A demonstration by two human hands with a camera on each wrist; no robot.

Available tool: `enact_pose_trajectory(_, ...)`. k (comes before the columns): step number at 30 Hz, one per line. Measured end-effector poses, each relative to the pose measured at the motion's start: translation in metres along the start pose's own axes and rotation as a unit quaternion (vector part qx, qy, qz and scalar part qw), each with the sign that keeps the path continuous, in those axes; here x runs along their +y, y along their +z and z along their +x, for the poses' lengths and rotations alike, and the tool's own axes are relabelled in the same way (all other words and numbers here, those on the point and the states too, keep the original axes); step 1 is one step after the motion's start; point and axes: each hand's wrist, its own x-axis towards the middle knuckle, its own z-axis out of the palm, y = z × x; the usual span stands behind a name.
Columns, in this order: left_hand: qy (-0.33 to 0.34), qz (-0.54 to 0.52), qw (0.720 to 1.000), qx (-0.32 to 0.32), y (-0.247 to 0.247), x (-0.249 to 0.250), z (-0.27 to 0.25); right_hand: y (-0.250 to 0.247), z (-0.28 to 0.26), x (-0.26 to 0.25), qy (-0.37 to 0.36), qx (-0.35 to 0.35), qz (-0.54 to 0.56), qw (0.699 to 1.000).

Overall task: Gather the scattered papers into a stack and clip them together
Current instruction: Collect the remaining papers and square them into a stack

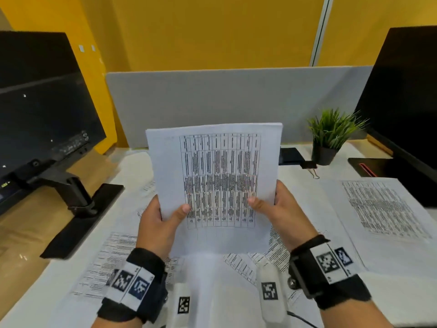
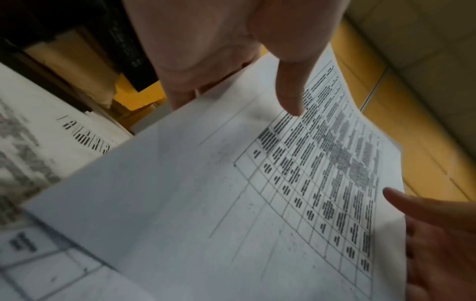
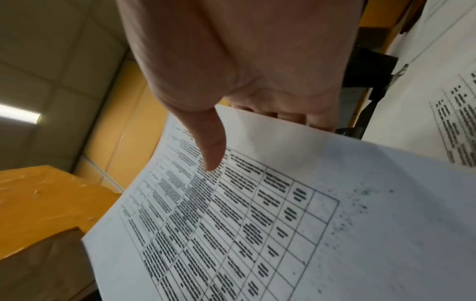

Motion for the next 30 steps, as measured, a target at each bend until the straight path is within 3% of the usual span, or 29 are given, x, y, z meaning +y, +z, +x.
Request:
enact_pose_trajectory(3,0.012,0.055,0.997,0.051,-0.004,0.003,0.007,-0.007,0.014,-0.005,0.005,-0.018,-0.058,0.998)
enact_pose_trajectory(5,0.02,0.07,0.991,0.109,-0.02,0.013,0.017,-0.018,0.034,-0.008,-0.016,-0.021,-0.229,0.973)
enact_pose_trajectory(6,0.023,0.083,0.986,0.139,-0.032,0.017,0.022,-0.024,0.045,-0.006,-0.025,-0.05,-0.361,0.931)
enact_pose_trajectory(8,0.026,0.116,0.976,0.184,-0.057,0.017,0.029,-0.03,0.061,0.003,-0.027,-0.167,-0.561,0.811)
enact_pose_trajectory(11,0.025,0.148,0.965,0.215,-0.086,0.007,0.028,-0.026,0.073,0.018,0.031,-0.356,-0.659,0.661)
enact_pose_trajectory(13,0.024,0.146,0.963,0.226,-0.098,0.002,0.022,-0.023,0.077,0.02,0.029,-0.405,-0.684,0.606)
enact_pose_trajectory(15,0.025,0.14,0.961,0.235,-0.11,-0.005,0.02,-0.024,0.081,0.021,0.018,-0.399,-0.697,0.596)
enact_pose_trajectory(19,0.037,0.134,0.958,0.251,-0.127,-0.015,0.021,-0.027,0.088,0.028,0.008,-0.359,-0.708,0.608)
enact_pose_trajectory(23,0.037,0.126,0.958,0.255,-0.13,-0.015,0.021,-0.017,0.095,0.029,-0.036,-0.32,-0.767,0.555)
enact_pose_trajectory(28,0.028,0.122,0.96,0.251,-0.128,-0.016,0.02,0.016,0.088,0.034,-0.12,-0.385,-0.772,0.492)
enact_pose_trajectory(30,0.03,0.125,0.957,0.259,-0.131,-0.017,0.018,0.016,0.089,0.031,-0.105,-0.392,-0.761,0.505)
